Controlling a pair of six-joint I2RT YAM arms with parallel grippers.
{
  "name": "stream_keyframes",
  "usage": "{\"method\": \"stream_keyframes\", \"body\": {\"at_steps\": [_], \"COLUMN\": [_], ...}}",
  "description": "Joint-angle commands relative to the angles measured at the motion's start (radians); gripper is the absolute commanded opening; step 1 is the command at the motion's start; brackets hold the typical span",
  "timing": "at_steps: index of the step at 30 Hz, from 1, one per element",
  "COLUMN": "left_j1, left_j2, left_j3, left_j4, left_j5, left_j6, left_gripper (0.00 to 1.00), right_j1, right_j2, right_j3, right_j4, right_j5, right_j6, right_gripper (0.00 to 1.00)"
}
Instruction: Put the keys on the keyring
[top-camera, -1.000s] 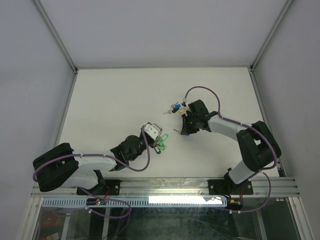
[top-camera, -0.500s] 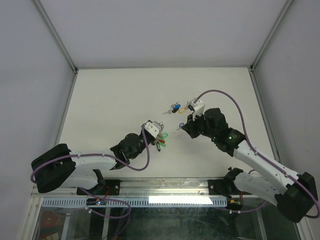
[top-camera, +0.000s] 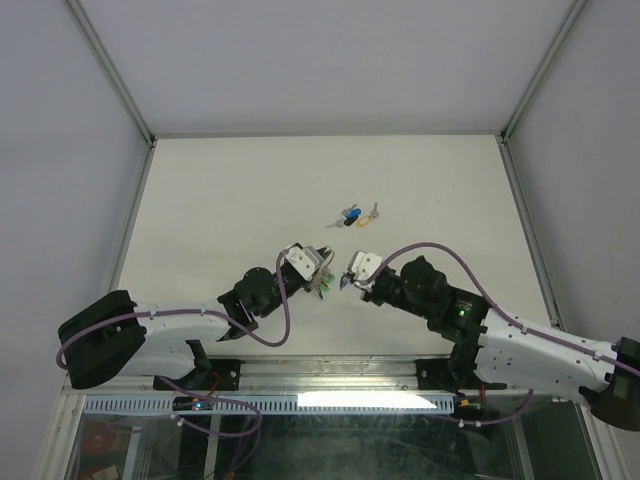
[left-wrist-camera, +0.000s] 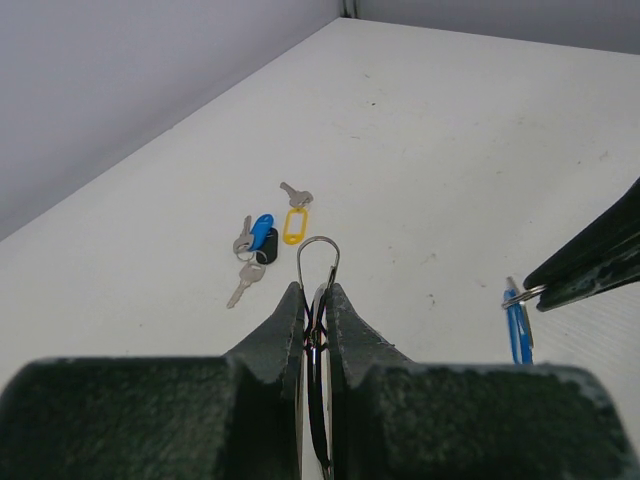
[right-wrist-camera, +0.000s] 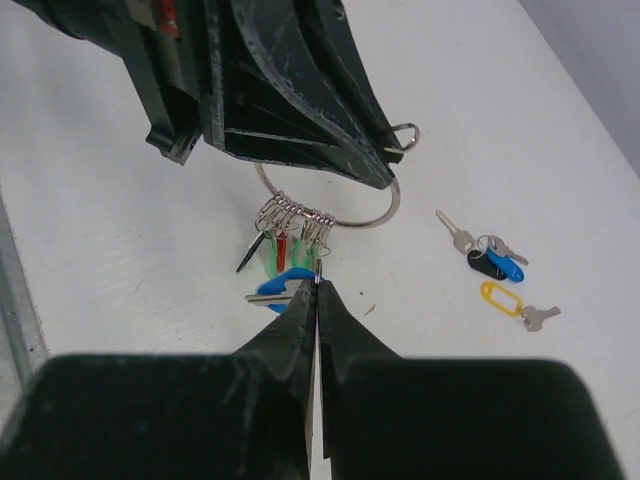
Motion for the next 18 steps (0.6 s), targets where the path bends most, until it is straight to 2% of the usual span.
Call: {"method": "stream_keyframes", "body": {"at_steps": [1,10,14,18], "left_j1": [0.004,0.004,0.004,0.004], "left_j2": [-0.04,-0.054,-0.045,-0.039], "left_j3": [-0.003,-0.014,-0.012,-0.01], "left_j4": [0.09,0.088,0.087,0.087], "left_j5": [0.049,0.056,0.057,0.058], "left_j6": [-0.027,-0.038,-0.048,-0.055], "left_gripper": [0.0,0.0,0.0,0.0], "right_j1": [0.065,0.072,0.072,0.072], "right_j2": [0.046,0.14,0.153,0.179], "right_j3": [0.018,0.023,0.037,0.072], "right_j4": [0.153,0.309,0.302,0.221], "right_j5": [0.159,0.212,0.207,0.167], "right_j6": [-0.153,-0.217,-0.212,-0.215], "right_gripper": [0.0,0.0,0.0,0.0]}}
